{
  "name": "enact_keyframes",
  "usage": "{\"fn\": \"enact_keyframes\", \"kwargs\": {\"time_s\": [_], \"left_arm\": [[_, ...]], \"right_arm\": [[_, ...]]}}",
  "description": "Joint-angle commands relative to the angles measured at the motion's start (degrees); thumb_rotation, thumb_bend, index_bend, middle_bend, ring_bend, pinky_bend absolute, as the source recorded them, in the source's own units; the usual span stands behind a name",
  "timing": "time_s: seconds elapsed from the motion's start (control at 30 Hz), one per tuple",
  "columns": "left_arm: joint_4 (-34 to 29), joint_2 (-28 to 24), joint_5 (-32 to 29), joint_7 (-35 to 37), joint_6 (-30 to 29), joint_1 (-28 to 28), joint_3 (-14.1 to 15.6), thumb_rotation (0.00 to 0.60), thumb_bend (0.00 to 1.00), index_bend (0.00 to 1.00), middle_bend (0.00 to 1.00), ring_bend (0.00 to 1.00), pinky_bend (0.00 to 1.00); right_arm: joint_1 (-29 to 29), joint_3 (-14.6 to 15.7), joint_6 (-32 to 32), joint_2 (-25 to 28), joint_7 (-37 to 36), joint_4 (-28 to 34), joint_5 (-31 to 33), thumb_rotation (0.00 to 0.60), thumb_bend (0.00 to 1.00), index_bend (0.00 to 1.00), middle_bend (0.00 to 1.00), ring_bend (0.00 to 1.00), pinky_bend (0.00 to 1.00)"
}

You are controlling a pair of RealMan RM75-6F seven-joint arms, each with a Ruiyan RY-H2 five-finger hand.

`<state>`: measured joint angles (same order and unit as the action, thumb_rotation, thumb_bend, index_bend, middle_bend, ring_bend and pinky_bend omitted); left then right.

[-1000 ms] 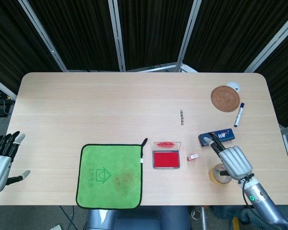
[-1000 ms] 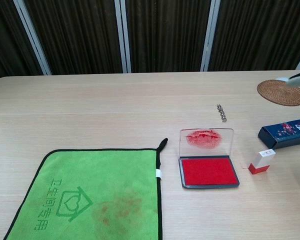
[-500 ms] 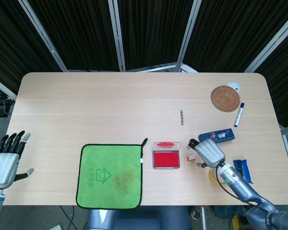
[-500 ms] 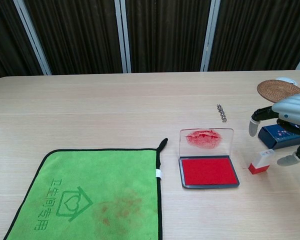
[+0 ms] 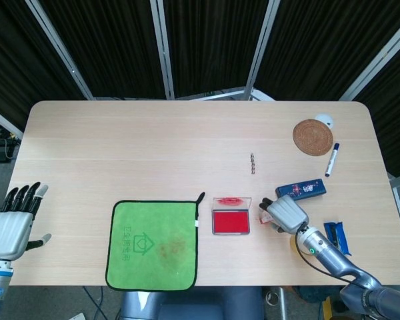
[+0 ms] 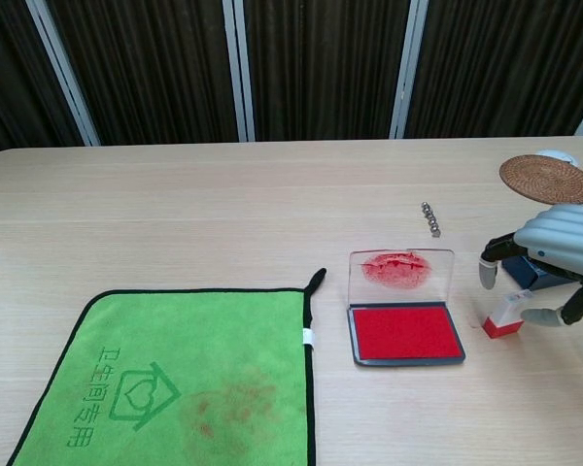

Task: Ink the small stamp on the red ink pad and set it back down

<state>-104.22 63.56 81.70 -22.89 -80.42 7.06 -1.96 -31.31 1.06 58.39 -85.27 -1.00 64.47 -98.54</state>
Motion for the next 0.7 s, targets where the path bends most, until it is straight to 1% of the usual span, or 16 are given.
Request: {"fn": "enact_keyframes", "kwargs": {"time_s": [0.03, 0.4, 0.5, 0.63, 0.7], "left_arm": [[0.12, 0.11, -0.15, -0.03, -0.09, -0.03, 0.04, 0.6, 0.0, 0.0, 0.0, 0.0, 0.0], [0.16, -0.01, 0.08, 0.26, -0.63, -0.19, 0.41, 0.6, 0.0, 0.0, 0.0, 0.0, 0.0], [0.17, -0.02, 0.16, 0.3, -0.69, -0.16, 0.45, 0.6, 0.0, 0.0, 0.0, 0.0, 0.0], [0.19, 0.02, 0.07, 0.26, -0.56, -0.03, 0.47, 0.6, 0.0, 0.0, 0.0, 0.0, 0.0], [0.21, 0.03, 0.06, 0.24, -0.63, -0.03, 0.48, 0.6, 0.0, 0.0, 0.0, 0.0, 0.0]], "right_arm": [[-0.92, 1.56, 1.75, -1.04, -3.12, -2.64, -2.09, 0.6, 0.23, 0.39, 0.36, 0.82, 0.96], [-1.74, 3.26, 2.78, -2.53, -7.17, -6.67, -2.39, 0.6, 0.26, 0.41, 0.39, 0.82, 0.96], [-1.83, 3.62, 3.07, -3.05, -7.79, -7.69, -2.43, 0.6, 0.29, 0.45, 0.43, 0.82, 0.96], [-1.96, 3.89, 3.46, -3.75, -7.87, -8.87, -2.34, 0.6, 0.33, 0.51, 0.52, 0.82, 0.96], [-2.0, 3.96, 3.57, -3.92, -7.82, -9.2, -2.23, 0.6, 0.35, 0.54, 0.54, 0.82, 0.96]]}}
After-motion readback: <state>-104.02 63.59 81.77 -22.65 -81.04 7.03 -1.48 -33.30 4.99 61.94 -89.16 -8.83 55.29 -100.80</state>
